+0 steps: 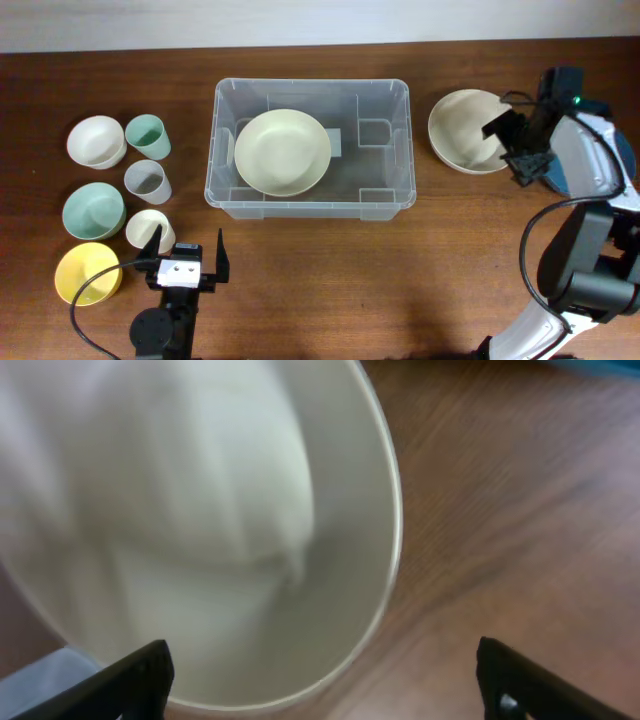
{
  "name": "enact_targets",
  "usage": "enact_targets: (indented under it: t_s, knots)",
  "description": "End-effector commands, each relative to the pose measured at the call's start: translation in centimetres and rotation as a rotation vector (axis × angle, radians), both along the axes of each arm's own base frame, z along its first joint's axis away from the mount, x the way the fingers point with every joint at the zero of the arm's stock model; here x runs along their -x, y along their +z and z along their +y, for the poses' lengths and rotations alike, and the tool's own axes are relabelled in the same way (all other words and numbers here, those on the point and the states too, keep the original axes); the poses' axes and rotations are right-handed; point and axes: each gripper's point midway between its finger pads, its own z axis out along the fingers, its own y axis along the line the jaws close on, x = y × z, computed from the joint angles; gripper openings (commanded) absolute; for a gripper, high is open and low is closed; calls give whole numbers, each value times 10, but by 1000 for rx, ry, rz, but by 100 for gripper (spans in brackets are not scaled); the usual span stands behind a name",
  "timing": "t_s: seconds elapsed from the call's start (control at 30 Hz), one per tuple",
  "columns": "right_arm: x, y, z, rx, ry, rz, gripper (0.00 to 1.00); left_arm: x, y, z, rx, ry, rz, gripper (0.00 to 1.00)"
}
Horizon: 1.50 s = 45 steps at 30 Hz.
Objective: Pack container
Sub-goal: 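Move the right gripper to the second cream bowl and grasp its rim, then lift the second cream bowl and carry it over the bin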
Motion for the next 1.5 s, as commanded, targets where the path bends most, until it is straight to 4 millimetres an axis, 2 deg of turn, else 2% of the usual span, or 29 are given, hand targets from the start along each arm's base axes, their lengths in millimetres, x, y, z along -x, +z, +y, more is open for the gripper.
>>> enact_targets:
  t_s: [0.0, 0.33, 0.53, 0.8, 0.93, 1.03, 1.13, 1.37, 1.47]
  knots:
    - [7, -17, 5, -33, -9, 4, 88, 0, -1, -1, -12, -5, -3, 100]
    - [3, -42, 12, -38, 9, -41, 74, 0, -1, -1, -12, -6, -3, 100]
    - [-1, -53, 14, -36, 16, -36, 55, 0, -1, -1, -12, -5, -3, 99]
    - [-1, -68, 14, -47, -2, -9, 49, 0, -1, -1, -12, -5, -3, 99]
    - [-1, -70, 14, -47, -2, -10, 40, 0, -1, -1, -12, -5, -3, 100]
    - [-1, -69, 14, -47, -2, -11, 28, 0, -1, -1, -12, -5, -3, 100]
    - [-1, -70, 13, -48, -5, -9, 5, 0, -1, -1, -12, -5, -3, 100]
    - [-2, -69, 11, -49, -16, -16, 4, 0, -1, -1, -12, -5, -3, 100]
    - [-9, -63, 7, -81, -26, -54, 4, 0, -1, -1, -12, -5, -3, 100]
